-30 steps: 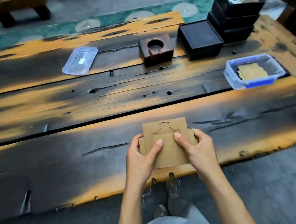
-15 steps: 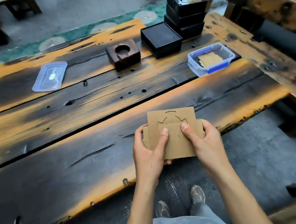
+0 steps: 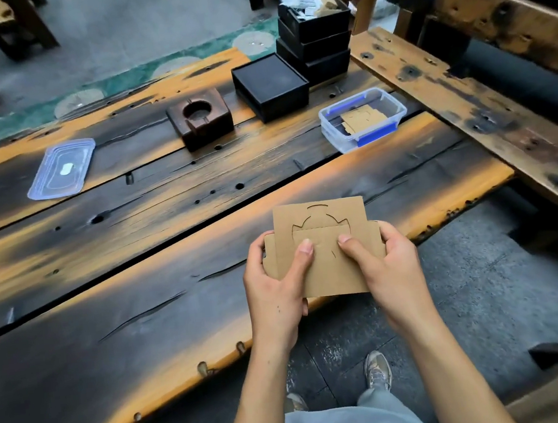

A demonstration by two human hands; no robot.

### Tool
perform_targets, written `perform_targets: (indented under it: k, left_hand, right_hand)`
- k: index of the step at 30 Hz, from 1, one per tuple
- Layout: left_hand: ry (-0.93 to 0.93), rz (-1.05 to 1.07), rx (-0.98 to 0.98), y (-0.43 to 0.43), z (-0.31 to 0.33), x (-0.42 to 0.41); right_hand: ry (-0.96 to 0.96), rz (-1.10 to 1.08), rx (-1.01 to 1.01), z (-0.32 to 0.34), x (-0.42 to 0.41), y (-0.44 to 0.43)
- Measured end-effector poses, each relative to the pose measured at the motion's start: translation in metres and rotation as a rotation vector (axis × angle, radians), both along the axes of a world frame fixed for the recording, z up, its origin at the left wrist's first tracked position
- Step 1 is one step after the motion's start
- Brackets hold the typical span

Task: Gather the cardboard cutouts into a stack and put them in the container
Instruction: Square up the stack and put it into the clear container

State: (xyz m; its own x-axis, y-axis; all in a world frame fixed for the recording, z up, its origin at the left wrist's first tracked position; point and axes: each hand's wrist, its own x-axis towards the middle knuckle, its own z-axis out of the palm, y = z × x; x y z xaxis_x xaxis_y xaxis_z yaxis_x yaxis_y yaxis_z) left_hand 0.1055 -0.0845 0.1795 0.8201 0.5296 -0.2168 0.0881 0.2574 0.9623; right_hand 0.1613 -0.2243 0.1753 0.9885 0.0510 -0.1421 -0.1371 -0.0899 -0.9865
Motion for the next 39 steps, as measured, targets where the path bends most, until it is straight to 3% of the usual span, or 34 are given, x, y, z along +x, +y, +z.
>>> perform_targets:
  k: [22,39]
  left_hand:
    - [-0.031,0.098,0.068,-0.203,0.001,0.111]
    - [0.03,0.012,0.097,-0.228,-0.024,0.208]
  right_hand:
    - [-0.047,-0.132,-0.016,0.004,0.103,-0.191]
    - [0.022,-0.205,0.007,-0.015,0.193,-0.224]
